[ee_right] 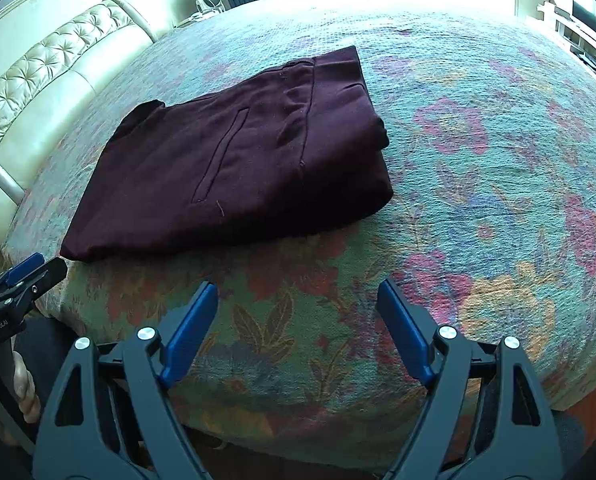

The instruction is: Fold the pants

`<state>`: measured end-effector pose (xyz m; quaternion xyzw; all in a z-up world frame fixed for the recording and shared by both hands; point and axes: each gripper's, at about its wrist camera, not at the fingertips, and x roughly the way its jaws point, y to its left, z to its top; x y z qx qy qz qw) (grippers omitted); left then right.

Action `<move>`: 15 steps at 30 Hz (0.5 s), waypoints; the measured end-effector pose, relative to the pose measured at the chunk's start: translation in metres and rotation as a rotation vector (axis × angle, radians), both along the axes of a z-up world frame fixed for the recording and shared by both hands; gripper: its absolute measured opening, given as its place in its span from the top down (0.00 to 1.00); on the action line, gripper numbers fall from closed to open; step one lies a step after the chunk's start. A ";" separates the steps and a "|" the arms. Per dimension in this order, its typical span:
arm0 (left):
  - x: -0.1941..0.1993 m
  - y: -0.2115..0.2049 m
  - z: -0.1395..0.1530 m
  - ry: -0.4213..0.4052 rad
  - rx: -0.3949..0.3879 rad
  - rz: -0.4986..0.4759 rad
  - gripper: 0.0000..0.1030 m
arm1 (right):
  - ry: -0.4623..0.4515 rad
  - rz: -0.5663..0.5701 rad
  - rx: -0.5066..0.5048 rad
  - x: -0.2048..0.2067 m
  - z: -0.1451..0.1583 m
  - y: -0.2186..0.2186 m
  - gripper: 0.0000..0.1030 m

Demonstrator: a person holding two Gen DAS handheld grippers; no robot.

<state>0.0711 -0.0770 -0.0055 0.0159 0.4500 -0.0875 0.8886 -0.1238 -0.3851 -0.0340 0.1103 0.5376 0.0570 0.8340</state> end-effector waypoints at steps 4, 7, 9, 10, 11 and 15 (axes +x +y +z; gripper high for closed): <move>-0.001 0.003 0.004 -0.020 0.005 0.017 0.08 | 0.002 0.007 -0.002 -0.001 -0.001 0.003 0.20; 0.001 0.004 0.005 -0.013 0.019 0.028 0.08 | 0.005 0.008 -0.001 0.000 -0.003 0.005 0.20; 0.001 0.005 0.006 -0.020 0.020 0.036 0.08 | 0.005 0.007 0.000 0.000 -0.003 0.007 0.20; 0.001 0.006 0.006 -0.019 0.020 0.039 0.08 | 0.006 0.008 0.001 0.000 -0.004 0.008 0.20; 0.001 0.006 0.006 -0.020 0.024 0.043 0.08 | 0.007 0.007 0.001 0.000 -0.004 0.009 0.20; 0.001 0.006 0.008 -0.032 0.061 0.069 0.08 | 0.008 0.007 0.002 0.000 -0.004 0.008 0.20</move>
